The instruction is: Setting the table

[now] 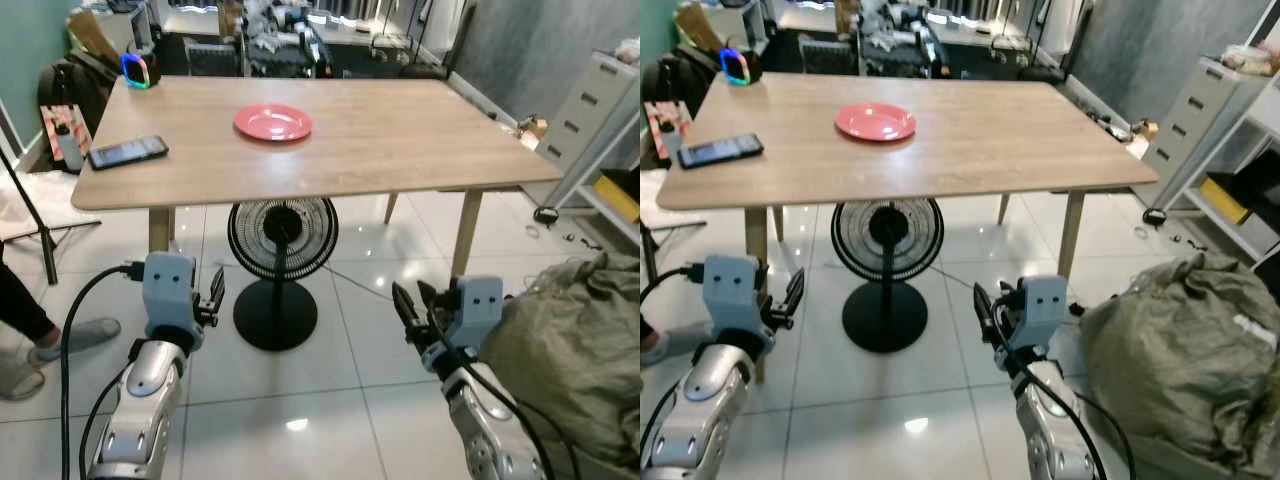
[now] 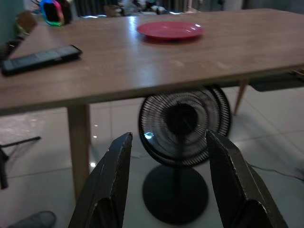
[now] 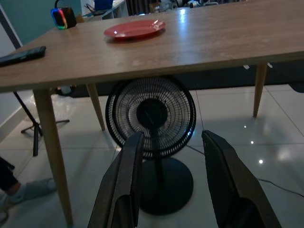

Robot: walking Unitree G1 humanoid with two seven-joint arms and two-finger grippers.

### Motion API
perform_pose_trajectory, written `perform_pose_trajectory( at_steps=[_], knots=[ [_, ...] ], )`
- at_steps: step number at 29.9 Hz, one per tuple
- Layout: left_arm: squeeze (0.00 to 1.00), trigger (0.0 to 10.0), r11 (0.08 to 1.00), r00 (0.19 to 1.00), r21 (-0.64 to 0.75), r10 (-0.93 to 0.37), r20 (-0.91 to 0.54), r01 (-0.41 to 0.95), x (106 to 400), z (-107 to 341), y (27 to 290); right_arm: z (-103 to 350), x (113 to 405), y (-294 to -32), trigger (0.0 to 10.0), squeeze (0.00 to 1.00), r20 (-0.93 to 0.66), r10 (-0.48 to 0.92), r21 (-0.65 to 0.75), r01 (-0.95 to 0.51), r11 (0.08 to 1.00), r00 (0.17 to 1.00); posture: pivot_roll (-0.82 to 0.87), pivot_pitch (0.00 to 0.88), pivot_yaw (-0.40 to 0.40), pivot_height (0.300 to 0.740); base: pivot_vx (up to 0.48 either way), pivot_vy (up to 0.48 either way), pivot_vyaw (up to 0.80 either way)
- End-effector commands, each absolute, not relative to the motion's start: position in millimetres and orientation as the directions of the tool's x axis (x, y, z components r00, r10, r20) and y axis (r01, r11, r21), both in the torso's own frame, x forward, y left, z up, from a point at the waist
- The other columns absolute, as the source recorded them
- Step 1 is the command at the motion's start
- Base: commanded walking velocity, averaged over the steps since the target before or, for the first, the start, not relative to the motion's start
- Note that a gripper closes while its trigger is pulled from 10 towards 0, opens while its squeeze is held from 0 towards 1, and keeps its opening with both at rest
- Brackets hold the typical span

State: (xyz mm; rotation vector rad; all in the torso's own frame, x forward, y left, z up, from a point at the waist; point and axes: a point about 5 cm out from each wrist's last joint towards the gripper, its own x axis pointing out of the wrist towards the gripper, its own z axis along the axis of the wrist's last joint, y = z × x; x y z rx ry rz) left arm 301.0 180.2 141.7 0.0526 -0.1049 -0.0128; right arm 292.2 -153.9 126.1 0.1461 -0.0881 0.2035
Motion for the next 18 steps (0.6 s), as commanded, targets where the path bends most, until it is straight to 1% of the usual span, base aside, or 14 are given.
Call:
perform_pose_trajectory(
  at_steps=[1, 18],
  knots=[
    [0.0, 10.0, 0.998, 0.997, 0.054, -0.019, 0.079, 0.014, 299.7, 136.0, 177.5, 125.4, 292.0, -157.1, 10.0, 0.0, 0.093, 0.183, 0.129, -0.194, 0.973, 0.979, -0.06, 0.003, 0.034, 0.74, 0.48, 0.0, 0.0],
    [0.0, 10.0, 0.999, 0.994, 0.051, -0.016, 0.105, 0.011, 301.5, 146.6, 177.5, 143.0, 295.4, -142.1, 10.0, 0.0, 0.147, 0.236, 0.12, -0.254, 0.96, 0.961, -0.05, 0.009, 0.032, 0.74, 0.48, 0.0, 0.0]
  ],
)
